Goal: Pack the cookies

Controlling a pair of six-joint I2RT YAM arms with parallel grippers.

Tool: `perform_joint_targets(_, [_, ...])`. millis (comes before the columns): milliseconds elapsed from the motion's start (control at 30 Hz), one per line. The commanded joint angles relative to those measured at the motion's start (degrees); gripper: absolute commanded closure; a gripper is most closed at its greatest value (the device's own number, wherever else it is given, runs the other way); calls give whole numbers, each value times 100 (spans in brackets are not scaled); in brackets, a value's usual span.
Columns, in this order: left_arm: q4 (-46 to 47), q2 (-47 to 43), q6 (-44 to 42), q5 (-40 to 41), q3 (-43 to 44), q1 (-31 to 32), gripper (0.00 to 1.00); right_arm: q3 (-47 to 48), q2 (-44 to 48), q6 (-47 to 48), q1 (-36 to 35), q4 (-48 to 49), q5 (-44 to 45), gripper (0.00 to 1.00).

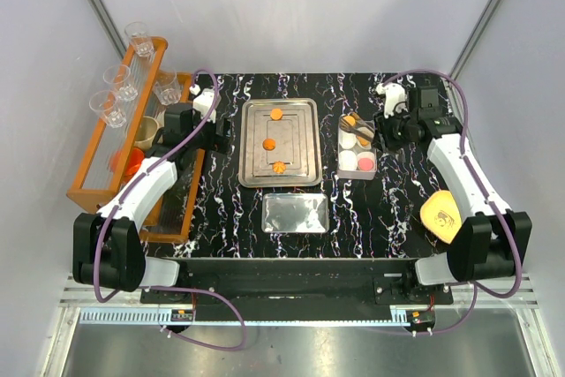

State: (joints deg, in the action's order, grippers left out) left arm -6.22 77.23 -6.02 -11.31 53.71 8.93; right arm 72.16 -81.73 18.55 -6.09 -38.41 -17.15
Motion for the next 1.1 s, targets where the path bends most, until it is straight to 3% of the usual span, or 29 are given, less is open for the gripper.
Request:
perform_joint_targets(0, [209, -217, 5, -108, 95, 21, 1, -211, 439, 149, 90, 299, -96, 91])
perform_joint_targets(1067, [244, -94, -13, -64, 87, 12, 1, -580, -361, 255, 275, 835, -236, 88])
